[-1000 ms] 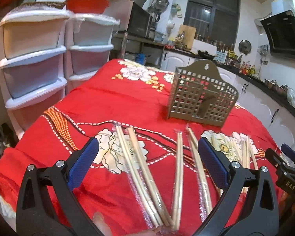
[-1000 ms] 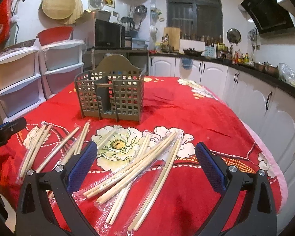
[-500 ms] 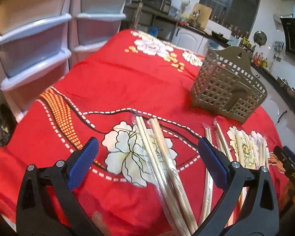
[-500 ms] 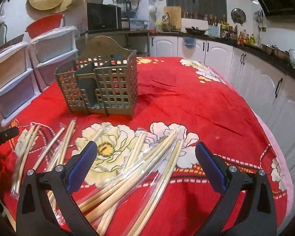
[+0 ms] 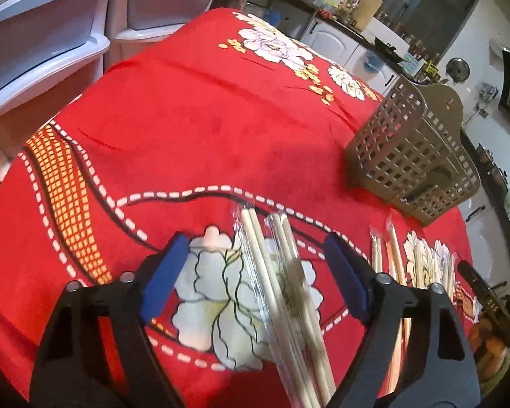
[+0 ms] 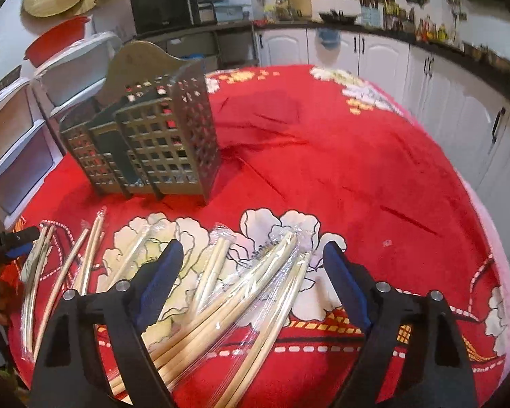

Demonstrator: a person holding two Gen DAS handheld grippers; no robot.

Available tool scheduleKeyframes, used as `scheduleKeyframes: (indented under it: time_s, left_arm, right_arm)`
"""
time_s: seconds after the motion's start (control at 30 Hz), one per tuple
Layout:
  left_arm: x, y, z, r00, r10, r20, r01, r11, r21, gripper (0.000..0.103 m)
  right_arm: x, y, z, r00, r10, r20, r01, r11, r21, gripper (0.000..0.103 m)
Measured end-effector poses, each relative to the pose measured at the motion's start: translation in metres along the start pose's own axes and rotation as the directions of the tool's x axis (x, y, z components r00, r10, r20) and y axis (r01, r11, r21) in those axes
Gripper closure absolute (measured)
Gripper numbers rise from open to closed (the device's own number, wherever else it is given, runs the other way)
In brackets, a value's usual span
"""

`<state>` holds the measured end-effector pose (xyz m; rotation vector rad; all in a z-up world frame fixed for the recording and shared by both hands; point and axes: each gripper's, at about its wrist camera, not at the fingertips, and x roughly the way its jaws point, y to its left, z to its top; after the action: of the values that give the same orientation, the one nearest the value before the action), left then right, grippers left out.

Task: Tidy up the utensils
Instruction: 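Lower the left gripper onto a wrapped chopstick pair and close it while the right gripper does the same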

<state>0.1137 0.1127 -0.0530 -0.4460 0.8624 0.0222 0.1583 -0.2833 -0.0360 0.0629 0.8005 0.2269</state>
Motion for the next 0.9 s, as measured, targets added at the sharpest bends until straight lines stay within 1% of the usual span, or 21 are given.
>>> scheduleKeyframes:
  time_s: [0.07, 0.1, 0.13, 0.2, 0.23, 0.27, 0.3, 0.33, 0.4, 0.47, 0.6, 0.7, 0.77, 0.83, 0.9]
  left_arm:
    - [0.003, -0.001, 0.002, 1.000, 0.011, -0.007, -0.011, 1.000, 0.008, 0.042]
    - [0.005, -0.003, 0.004, 1.000, 0.018, -0.010, -0.018, 1.000, 0.015, 0.049]
    - [0.005, -0.005, 0.004, 1.000, 0.026, -0.010, -0.026, 0.999, 0.023, 0.052]
    - [0.008, -0.008, 0.005, 0.999, 0.034, -0.019, -0.033, 0.999, 0.040, 0.064]
    - [0.009, -0.010, 0.005, 0.999, 0.043, -0.019, -0.042, 0.998, 0.047, 0.067]
    - [0.010, -0.010, 0.005, 0.999, 0.048, -0.019, -0.047, 0.997, 0.054, 0.074]
    - [0.011, -0.011, 0.005, 0.998, 0.052, -0.019, -0.051, 0.997, 0.061, 0.079]
    - [0.011, -0.011, 0.006, 0.998, 0.055, -0.018, -0.054, 0.997, 0.062, 0.081]
    - [0.012, -0.010, 0.008, 0.999, 0.046, -0.018, -0.044, 0.997, 0.061, 0.093]
    - [0.015, -0.011, 0.010, 0.999, 0.049, -0.021, -0.048, 0.997, 0.066, 0.094]
    - [0.014, -0.014, 0.012, 0.999, 0.047, -0.017, -0.045, 0.996, 0.081, 0.099]
    - [0.012, -0.015, 0.015, 0.999, 0.038, -0.015, -0.037, 0.995, 0.087, 0.100]
    - [0.009, -0.017, 0.016, 1.000, 0.026, -0.010, -0.025, 0.996, 0.090, 0.101]
    - [0.007, -0.018, 0.018, 1.000, 0.021, -0.005, -0.021, 0.995, 0.093, 0.101]
    - [0.004, -0.018, 0.020, 1.000, 0.015, -0.003, -0.015, 0.996, 0.093, 0.101]
  right_arm:
    - [0.008, -0.007, 0.003, 1.000, 0.010, -0.029, -0.009, 1.000, 0.027, 0.030]
    - [0.011, -0.009, 0.004, 0.999, 0.011, -0.037, -0.010, 0.999, 0.033, 0.031]
    - [0.013, -0.011, 0.005, 0.999, 0.013, -0.045, -0.011, 0.999, 0.041, 0.035]
    - [0.020, -0.015, 0.007, 0.998, 0.015, -0.067, -0.012, 0.998, 0.055, 0.039]
    - [0.024, -0.017, 0.007, 0.997, 0.019, -0.077, -0.015, 0.998, 0.064, 0.042]
    - [0.026, -0.019, 0.007, 0.996, 0.023, -0.084, -0.017, 0.997, 0.074, 0.045]
    - [0.028, -0.022, 0.008, 0.996, 0.025, -0.088, -0.018, 0.996, 0.082, 0.047]
    - [0.029, -0.023, 0.008, 0.996, 0.025, -0.087, -0.017, 0.996, 0.084, 0.050]
    - [0.029, -0.026, 0.009, 0.996, 0.024, -0.085, -0.016, 0.996, 0.090, 0.053]
    - [0.030, -0.028, 0.010, 0.996, 0.025, -0.086, -0.017, 0.995, 0.094, 0.059]
    - [0.032, -0.033, 0.014, 0.996, 0.029, -0.085, -0.020, 0.995, 0.098, 0.064]
    - [0.032, -0.035, 0.017, 0.996, 0.037, -0.080, -0.029, 0.995, 0.094, 0.073]
    - [0.033, -0.036, 0.019, 0.996, 0.038, -0.076, -0.032, 0.996, 0.086, 0.084]
    - [0.032, -0.037, 0.021, 0.996, 0.046, -0.072, -0.040, 0.996, 0.079, 0.089]
    - [0.029, -0.038, 0.023, 0.996, 0.060, -0.061, -0.055, 0.995, 0.077, 0.092]
